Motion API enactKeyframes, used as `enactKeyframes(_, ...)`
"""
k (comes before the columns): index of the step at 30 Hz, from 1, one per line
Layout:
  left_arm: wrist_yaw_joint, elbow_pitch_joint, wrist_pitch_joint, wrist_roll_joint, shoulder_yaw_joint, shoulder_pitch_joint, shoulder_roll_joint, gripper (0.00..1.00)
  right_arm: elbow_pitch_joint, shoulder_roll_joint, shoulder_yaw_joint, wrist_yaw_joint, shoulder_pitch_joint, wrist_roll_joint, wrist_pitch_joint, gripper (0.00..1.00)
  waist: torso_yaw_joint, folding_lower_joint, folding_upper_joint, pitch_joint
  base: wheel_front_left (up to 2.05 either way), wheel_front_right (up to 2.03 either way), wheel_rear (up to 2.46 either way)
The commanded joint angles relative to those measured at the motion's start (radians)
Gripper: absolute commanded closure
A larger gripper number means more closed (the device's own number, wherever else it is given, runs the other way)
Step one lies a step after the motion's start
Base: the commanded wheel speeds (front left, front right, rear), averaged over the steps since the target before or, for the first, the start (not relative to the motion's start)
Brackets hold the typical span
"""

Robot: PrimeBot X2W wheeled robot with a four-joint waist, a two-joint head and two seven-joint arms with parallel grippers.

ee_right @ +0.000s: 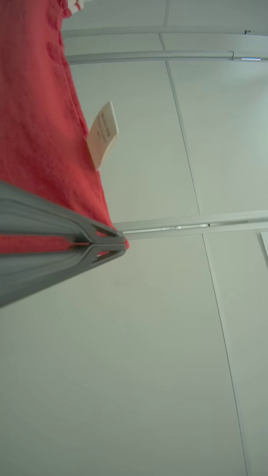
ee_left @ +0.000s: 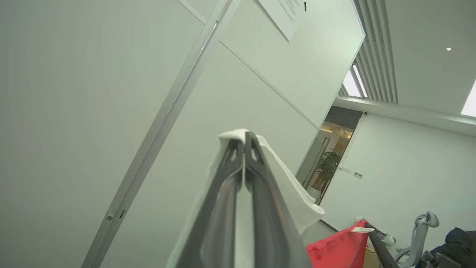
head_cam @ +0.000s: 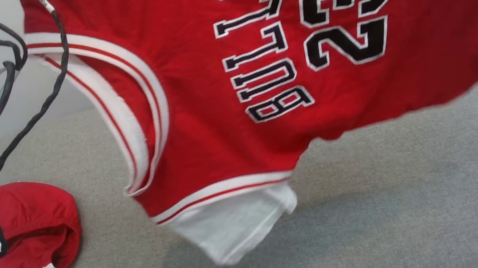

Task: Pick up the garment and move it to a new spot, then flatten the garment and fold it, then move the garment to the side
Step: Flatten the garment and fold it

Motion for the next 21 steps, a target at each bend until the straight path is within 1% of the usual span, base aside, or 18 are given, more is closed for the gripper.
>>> enactKeyframes(1,0.009,0.025,0.011,0.012,-0.008,-0.022,-0.009,1.0,0.021,0.001,0.022,-0.001,-0.019,0.008,0.02,1.0,-0.003,0.0,0.0,0.004,0.0,0.0,0.0)
enactKeyframes(5,0.016,0.081,0.037,-0.003,-0.022,-0.036,-0.025,1.0,0.079,0.019,0.058,-0.001,-0.034,0.016,0.055,1.0,-0.007,0.0,0.0,0.033,0.0,0.0,0.0)
enactKeyframes(6,0.022,0.1,0.053,-0.025,-0.02,-0.033,-0.039,1.0,0.1,0.024,0.065,-0.001,-0.037,0.013,0.064,1.0,-0.008,0.0,0.0,0.044,0.0,0.0,0.0)
enactKeyframes(7,0.022,0.1,0.053,-0.025,-0.02,-0.033,-0.039,1.0,0.1,0.024,0.065,-0.001,-0.037,0.013,0.064,1.0,-0.008,0.0,0.0,0.044,0.0,0.0,0.0)
enactKeyframes(8,0.028,0.123,0.078,-0.052,-0.016,-0.028,-0.057,1.0,0.122,0.031,0.075,-0.001,-0.04,0.005,0.076,1.0,-0.008,0.0,0.0,0.057,0.0,0.0,0.0)
enactKeyframes(11,0.054,0.17,0.107,-0.07,-0.006,-0.087,-0.068,1.0,0.176,0.056,0.082,-0.001,-0.093,-0.015,0.116,1.0,-0.008,0.0,0.0,0.157,0.0,0.0,0.0)
enactKeyframes(13,0.056,0.208,0.102,-0.051,-0.012,-0.126,-0.073,1.0,0.223,0.092,0.087,-0.001,-0.132,-0.042,0.132,1.0,-0.012,0.0,0.0,0.245,0.0,0.0,0.0)
enactKeyframes(16,0.03,0.27,0.078,0.007,-0.044,-0.224,-0.07,1.0,0.311,0.147,0.083,-0.001,-0.238,-0.113,0.128,1.0,-0.018,0.0,0.0,0.401,0.0,0.0,0.0)
enactKeyframes(17,0.012,0.29,0.068,0.033,-0.055,-0.269,-0.069,1.0,0.338,0.169,0.079,-0.001,-0.285,-0.144,0.116,1.0,-0.023,0.0,0.0,0.458,0.0,0.0,0.0)
enactKeyframes(19,-0.052,0.331,0.009,0.096,-0.076,-0.365,-0.057,1.0,0.395,0.214,0.075,-0.001,-0.38,-0.232,0.043,1.0,-0.037,0.0,0.0,0.56,0.0,0.0,0.0)
enactKeyframes(21,-0.119,0.387,-0.084,0.176,-0.098,-0.435,-0.043,1.0,0.47,0.269,0.06,-0.001,-0.452,-0.324,-0.076,1.0,-0.057,0.0,0.0,0.63,0.0,0.0,0.0)
